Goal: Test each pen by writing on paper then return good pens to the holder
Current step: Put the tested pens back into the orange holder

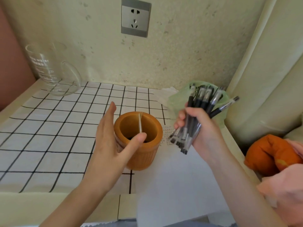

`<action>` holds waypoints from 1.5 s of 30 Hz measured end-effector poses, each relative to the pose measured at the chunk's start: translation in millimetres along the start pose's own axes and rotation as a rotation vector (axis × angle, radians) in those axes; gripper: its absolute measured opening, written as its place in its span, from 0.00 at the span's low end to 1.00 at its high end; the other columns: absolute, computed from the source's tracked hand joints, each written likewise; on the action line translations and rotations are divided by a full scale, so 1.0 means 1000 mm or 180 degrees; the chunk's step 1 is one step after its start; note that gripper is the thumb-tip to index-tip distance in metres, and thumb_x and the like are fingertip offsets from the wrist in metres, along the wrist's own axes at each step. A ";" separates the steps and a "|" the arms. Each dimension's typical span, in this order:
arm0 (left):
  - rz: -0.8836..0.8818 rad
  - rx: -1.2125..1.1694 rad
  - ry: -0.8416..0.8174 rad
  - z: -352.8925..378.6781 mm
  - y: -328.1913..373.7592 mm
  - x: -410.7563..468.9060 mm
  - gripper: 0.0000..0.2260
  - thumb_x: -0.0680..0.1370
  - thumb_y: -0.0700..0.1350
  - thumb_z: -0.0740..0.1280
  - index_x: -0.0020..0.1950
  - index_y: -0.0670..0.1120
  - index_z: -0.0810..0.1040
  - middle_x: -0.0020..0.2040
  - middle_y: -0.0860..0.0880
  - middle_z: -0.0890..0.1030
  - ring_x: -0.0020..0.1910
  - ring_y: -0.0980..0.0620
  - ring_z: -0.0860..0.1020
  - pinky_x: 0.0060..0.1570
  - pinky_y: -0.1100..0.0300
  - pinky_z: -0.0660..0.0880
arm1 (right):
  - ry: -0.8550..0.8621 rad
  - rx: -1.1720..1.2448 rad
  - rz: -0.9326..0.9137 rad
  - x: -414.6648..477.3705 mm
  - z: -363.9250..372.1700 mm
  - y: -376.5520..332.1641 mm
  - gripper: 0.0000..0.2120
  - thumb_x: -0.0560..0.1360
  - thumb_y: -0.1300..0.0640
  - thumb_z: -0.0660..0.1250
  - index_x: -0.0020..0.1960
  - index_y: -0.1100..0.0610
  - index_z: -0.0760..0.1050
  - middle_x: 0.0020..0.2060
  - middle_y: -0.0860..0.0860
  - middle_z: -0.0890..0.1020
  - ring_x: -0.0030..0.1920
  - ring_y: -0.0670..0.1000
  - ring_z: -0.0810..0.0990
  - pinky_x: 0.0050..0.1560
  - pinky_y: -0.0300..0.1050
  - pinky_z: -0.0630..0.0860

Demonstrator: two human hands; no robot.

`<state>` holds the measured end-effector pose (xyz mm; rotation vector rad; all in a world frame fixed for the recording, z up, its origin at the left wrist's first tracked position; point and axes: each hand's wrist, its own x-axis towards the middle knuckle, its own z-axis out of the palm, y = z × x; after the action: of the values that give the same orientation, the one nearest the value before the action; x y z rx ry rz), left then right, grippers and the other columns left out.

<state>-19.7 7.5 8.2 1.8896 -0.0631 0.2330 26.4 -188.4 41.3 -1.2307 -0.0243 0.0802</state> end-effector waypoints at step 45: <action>-0.0765 -0.2036 -0.1108 -0.014 0.046 0.020 0.10 0.73 0.44 0.64 0.49 0.39 0.79 0.42 0.44 0.85 0.40 0.51 0.84 0.38 0.65 0.78 | 0.0187 -0.1413 -0.0602 0.000 0.065 -0.009 0.03 0.72 0.63 0.68 0.40 0.57 0.76 0.22 0.48 0.75 0.22 0.47 0.71 0.27 0.39 0.70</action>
<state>-9.6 7.4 59.2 1.2644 -0.1285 -0.2604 22.4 -130.2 71.5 -1.6674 -0.1119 -0.1333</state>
